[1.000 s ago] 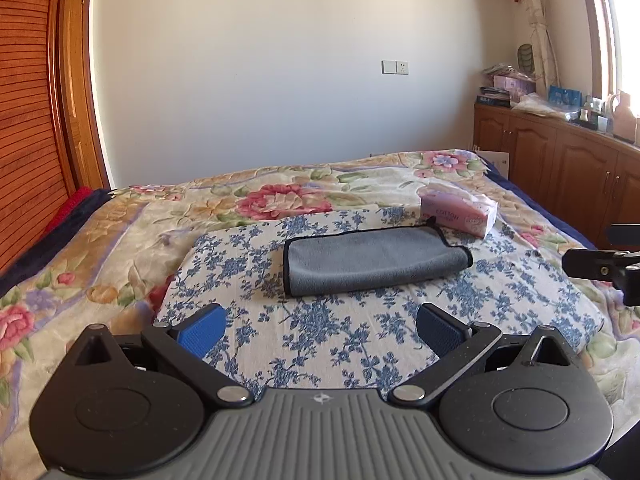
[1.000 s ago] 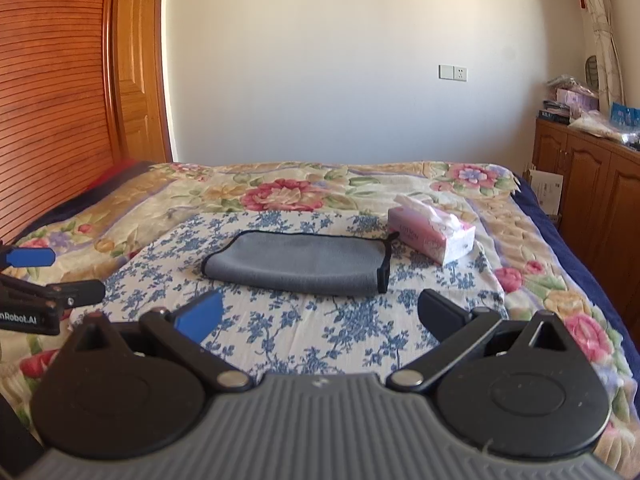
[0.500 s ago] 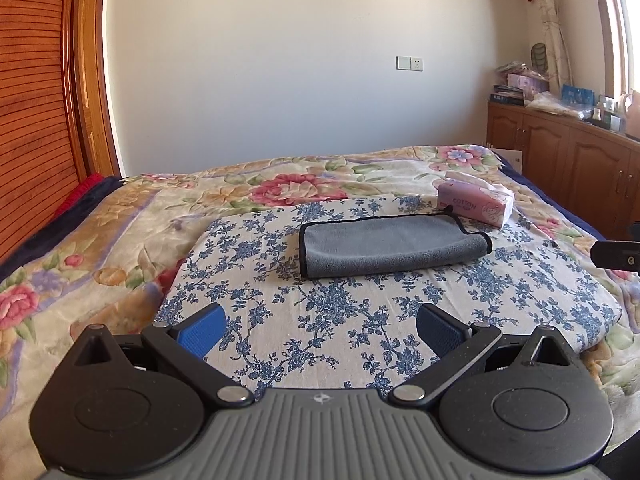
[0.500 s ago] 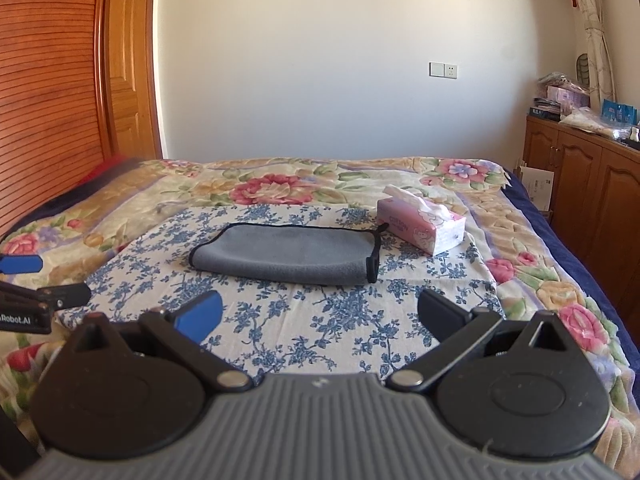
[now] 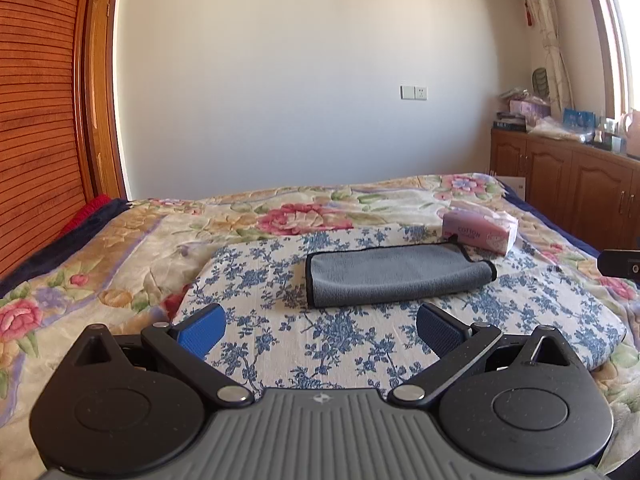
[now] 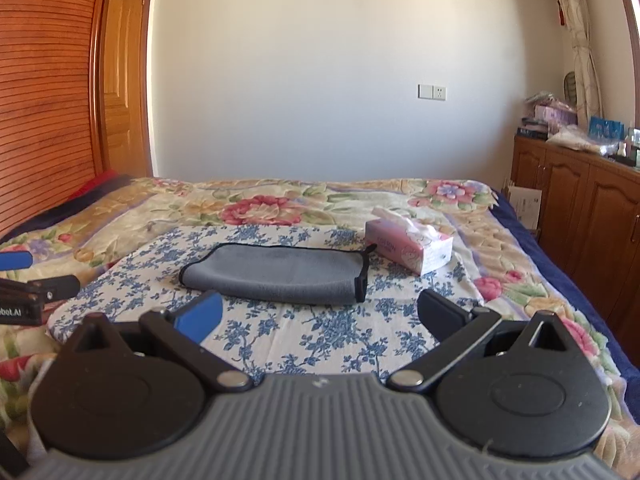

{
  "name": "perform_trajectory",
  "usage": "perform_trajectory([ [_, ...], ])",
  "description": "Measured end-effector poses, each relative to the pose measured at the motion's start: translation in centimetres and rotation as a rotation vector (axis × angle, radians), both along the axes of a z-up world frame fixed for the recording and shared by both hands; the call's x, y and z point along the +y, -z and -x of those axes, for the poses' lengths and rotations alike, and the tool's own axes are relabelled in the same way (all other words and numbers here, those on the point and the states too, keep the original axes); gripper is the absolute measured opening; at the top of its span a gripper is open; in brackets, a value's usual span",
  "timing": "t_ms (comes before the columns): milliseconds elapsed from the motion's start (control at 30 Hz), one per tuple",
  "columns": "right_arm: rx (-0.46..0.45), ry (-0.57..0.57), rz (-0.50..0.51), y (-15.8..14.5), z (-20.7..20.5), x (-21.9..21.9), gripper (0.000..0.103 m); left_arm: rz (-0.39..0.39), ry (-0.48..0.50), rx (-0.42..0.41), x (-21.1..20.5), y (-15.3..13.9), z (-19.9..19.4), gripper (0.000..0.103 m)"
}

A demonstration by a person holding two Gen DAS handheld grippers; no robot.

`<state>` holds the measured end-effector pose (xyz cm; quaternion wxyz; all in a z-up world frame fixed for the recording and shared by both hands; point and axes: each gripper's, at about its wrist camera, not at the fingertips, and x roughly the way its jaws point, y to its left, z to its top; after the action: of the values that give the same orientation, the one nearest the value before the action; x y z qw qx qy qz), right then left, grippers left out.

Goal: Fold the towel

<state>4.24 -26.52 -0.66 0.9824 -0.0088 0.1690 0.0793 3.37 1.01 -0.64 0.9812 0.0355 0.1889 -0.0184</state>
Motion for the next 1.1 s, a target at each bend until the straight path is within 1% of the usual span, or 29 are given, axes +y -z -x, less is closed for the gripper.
perform_trajectory([
  [167, -0.018, 0.012, 0.004, -0.05, 0.13, 0.02, 0.103, -0.015, -0.008, -0.036, -0.11, -0.23, 0.3, 0.103],
  [533, -0.051, 0.03, 0.013, -0.17, 0.36, 0.01, 0.103, -0.018, 0.007, -0.08, -0.2, -0.54, 0.95, 0.103],
  [1100, -0.052, 0.037, 0.006, -0.16, 0.32, -0.15, 0.103, -0.023, 0.006, -0.075, -0.28, -0.44, 0.94, 0.103],
])
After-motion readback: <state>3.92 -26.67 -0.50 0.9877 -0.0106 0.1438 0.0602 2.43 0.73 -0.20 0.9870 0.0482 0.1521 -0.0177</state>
